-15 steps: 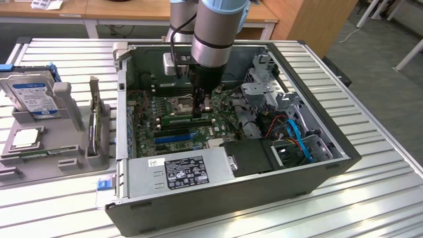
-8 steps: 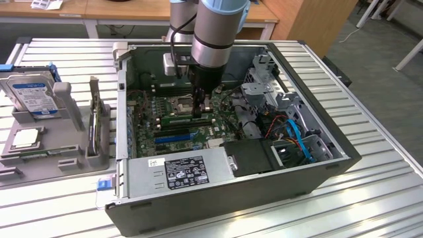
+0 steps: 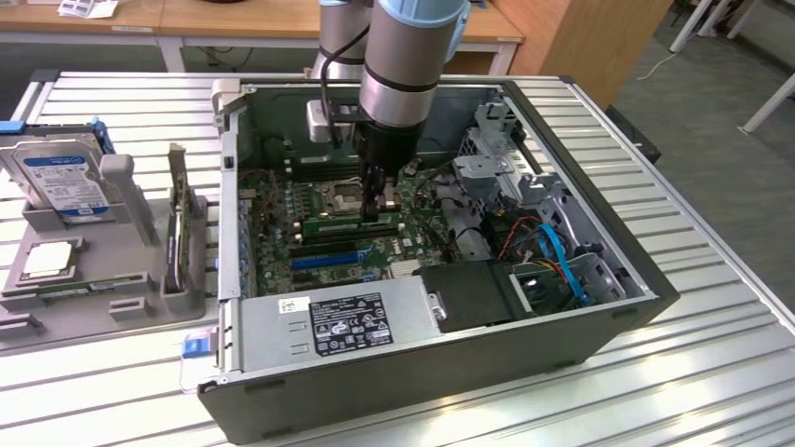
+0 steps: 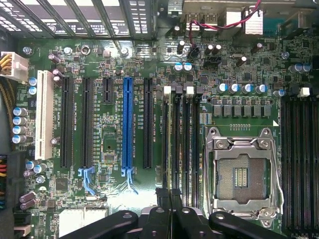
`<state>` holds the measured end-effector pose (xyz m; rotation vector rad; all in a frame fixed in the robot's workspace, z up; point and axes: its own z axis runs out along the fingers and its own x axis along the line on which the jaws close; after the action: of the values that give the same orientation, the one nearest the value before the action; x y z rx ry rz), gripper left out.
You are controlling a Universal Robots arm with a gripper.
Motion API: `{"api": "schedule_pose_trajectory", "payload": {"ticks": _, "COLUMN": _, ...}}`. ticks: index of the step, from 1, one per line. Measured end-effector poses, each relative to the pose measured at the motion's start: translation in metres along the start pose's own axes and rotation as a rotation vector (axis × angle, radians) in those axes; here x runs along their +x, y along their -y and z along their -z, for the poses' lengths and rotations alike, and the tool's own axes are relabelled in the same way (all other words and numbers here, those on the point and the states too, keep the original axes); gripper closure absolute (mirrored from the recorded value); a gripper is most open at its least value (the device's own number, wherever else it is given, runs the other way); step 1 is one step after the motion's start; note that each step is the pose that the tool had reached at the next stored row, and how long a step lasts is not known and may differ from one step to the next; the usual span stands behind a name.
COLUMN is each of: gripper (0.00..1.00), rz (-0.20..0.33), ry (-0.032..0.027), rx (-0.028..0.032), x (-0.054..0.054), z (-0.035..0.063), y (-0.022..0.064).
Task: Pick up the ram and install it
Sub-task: 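Insert the ram into the slot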
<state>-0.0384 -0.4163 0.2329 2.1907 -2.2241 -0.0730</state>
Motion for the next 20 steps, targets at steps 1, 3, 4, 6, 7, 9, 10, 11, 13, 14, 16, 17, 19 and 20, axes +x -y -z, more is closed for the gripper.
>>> {"api": "schedule_pose_trajectory", "payload": {"ticks": 1, "gripper": 0.89, "rz": 0.001, "ry": 0.0001, "rx": 0.0000, "x": 0.0000, "z": 0.0000, "y": 0.0000}}
{"api": "schedule_pose_trajectory", "payload": {"ticks": 3, "gripper": 0.89, "rz": 0.002, "ry": 0.0002, "rx": -0.0001, "x": 0.0000, "z": 0.0000, "y": 0.0000}}
{"api": "schedule_pose_trajectory", "payload": {"ticks": 4, "gripper": 0.89, "rz": 0.002, "ry": 0.0002, "rx": -0.0001, "x": 0.0000, "z": 0.0000, "y": 0.0000}}
{"api": "schedule_pose_trajectory", "payload": {"ticks": 6, "gripper": 0.89, "rz": 0.002, "ry": 0.0001, "rx": -0.0002, "x": 0.0002, "z": -0.0017, "y": 0.0001}}
{"api": "schedule_pose_trajectory", "payload": {"ticks": 7, "gripper": 0.89, "rz": 0.002, "ry": 0.0002, "rx": -0.0001, "x": 0.0002, "z": -0.0018, "y": 0.0001}}
{"api": "schedule_pose_trajectory", "payload": {"ticks": 9, "gripper": 0.89, "rz": 0.003, "ry": 0.0002, "rx": -0.0001, "x": 0.0002, "z": -0.0018, "y": 0.0002}}
{"api": "schedule_pose_trajectory", "payload": {"ticks": 10, "gripper": 0.89, "rz": 0.003, "ry": 0.0002, "rx": -0.0002, "x": 0.0002, "z": -0.0018, "y": 0.0003}}
{"api": "schedule_pose_trajectory", "payload": {"ticks": 11, "gripper": 0.89, "rz": 0.003, "ry": 0.0003, "rx": -0.0001, "x": 0.0002, "z": -0.0018, "y": 0.0006}}
{"api": "schedule_pose_trajectory", "payload": {"ticks": 13, "gripper": 0.89, "rz": 0.003, "ry": 0.0002, "rx": -0.0001, "x": 0.0002, "z": -0.0018, "y": 0.0006}}
{"api": "schedule_pose_trajectory", "payload": {"ticks": 14, "gripper": 0.89, "rz": 0.003, "ry": 0.0002, "rx": -0.0001, "x": 0.0002, "z": -0.0018, "y": 0.0006}}
{"api": "schedule_pose_trajectory", "payload": {"ticks": 16, "gripper": 0.89, "rz": 0.003, "ry": 0.0004, "rx": 0.0000, "x": 0.0001, "z": -0.0016, "y": 0.0006}}
{"api": "schedule_pose_trajectory", "payload": {"ticks": 17, "gripper": 0.89, "rz": 0.003, "ry": 0.0004, "rx": 0.0000, "x": 0.0001, "z": -0.0013, "y": 0.0006}}
{"api": "schedule_pose_trajectory", "payload": {"ticks": 19, "gripper": 0.89, "rz": 0.003, "ry": 0.0002, "rx": -0.0002, "x": 0.0001, "z": -0.0001, "y": 0.0005}}
{"api": "schedule_pose_trajectory", "payload": {"ticks": 20, "gripper": 0.89, "rz": 0.003, "ry": 0.0003, "rx": -0.0001, "x": 0.0001, "z": 0.0004, "y": 0.0005}}
